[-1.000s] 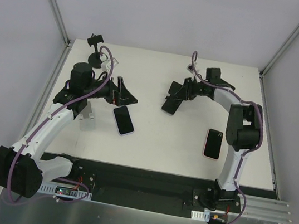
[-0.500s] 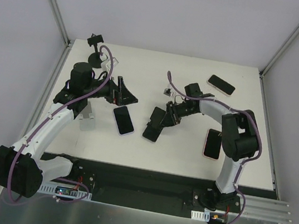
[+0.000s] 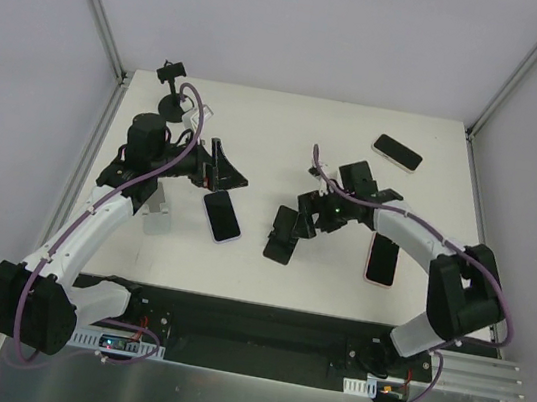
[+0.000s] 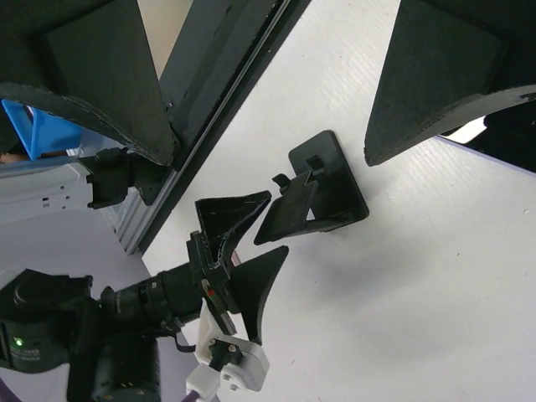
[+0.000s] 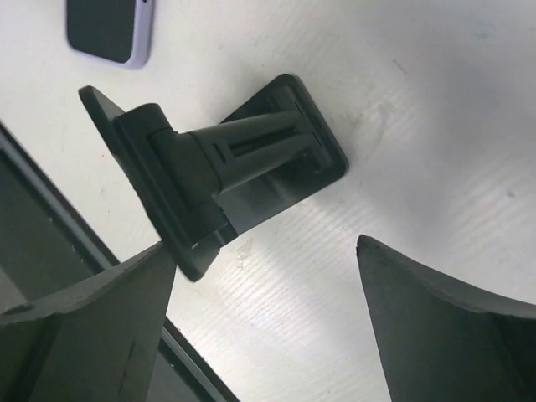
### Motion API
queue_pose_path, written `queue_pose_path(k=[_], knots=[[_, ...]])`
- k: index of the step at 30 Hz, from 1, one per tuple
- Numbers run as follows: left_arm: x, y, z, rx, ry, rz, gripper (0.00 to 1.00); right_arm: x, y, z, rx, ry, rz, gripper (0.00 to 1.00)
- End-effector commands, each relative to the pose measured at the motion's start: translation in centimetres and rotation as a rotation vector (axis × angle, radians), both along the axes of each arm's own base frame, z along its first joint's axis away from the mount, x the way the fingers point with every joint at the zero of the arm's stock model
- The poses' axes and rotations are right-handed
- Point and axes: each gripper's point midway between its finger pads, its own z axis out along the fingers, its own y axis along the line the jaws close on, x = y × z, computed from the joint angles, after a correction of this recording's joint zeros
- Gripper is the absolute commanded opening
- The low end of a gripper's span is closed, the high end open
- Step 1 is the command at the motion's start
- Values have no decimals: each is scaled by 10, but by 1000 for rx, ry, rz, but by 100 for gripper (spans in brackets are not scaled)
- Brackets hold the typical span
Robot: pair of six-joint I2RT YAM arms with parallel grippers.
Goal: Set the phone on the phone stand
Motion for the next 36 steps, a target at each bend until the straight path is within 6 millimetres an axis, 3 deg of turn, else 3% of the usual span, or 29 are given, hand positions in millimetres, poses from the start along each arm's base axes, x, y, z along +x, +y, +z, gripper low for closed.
queue_pose_path(k=[1, 2, 3, 5, 6, 7, 8, 9, 11, 12, 13, 15, 16, 21, 23, 27, 31, 36], knots=[[-5, -6, 12, -27, -46, -41, 95, 16, -12, 9, -108, -71, -424, 93], [-5, -6, 13, -29, -47, -44, 95, 4, 0, 16, -70, -42, -489, 95], [-6, -6, 14, -31, -46, -43, 95, 2, -6, 6, -108, -64, -561, 99], [-7, -6, 15, -33, -50, -46, 95, -10, 5, 12, -102, -109, -648, 100], [-7, -6, 16, -33, -55, -45, 95, -3, -2, 14, -105, -134, -806, 96], [-8, -5, 17, -33, -58, -43, 95, -8, -7, 15, -139, -138, -863, 96], [-7, -5, 17, -33, -58, -40, 95, -16, 0, 17, -144, -148, -881, 96], [-7, -5, 17, -33, -58, -40, 95, -11, -3, 20, -137, -175, -969, 96], [-8, -5, 18, -33, -60, -39, 95, -12, 12, 27, -121, -209, -994, 96], [-8, -5, 18, -34, -64, -39, 95, -12, 6, 25, -148, -211, -1046, 96], [-9, -4, 19, -34, -68, -36, 95, -5, 16, 42, -118, -206, -1087, 96], [-9, -4, 19, -32, -70, -34, 95, -5, 1, 32, -261, -215, -1153, 96], [-10, -4, 20, -32, -76, -34, 95, -2, 4, 33, -270, -209, -1178, 96], [-10, -4, 20, -31, -79, -34, 95, 16, 49, 43, -228, -223, -1090, 96], [-10, -4, 20, -31, -79, -36, 95, 20, 48, 42, -261, -233, -1111, 96], [-10, -5, 19, -30, -73, -39, 96, 28, 31, 57, -332, -315, -1168, 96], [-11, -7, 19, -34, -67, -48, 96, 27, 32, 52, -365, -315, -1146, 99], [-11, -7, 18, -34, -64, -51, 95, 23, 33, 47, -391, -339, -1113, 90]])
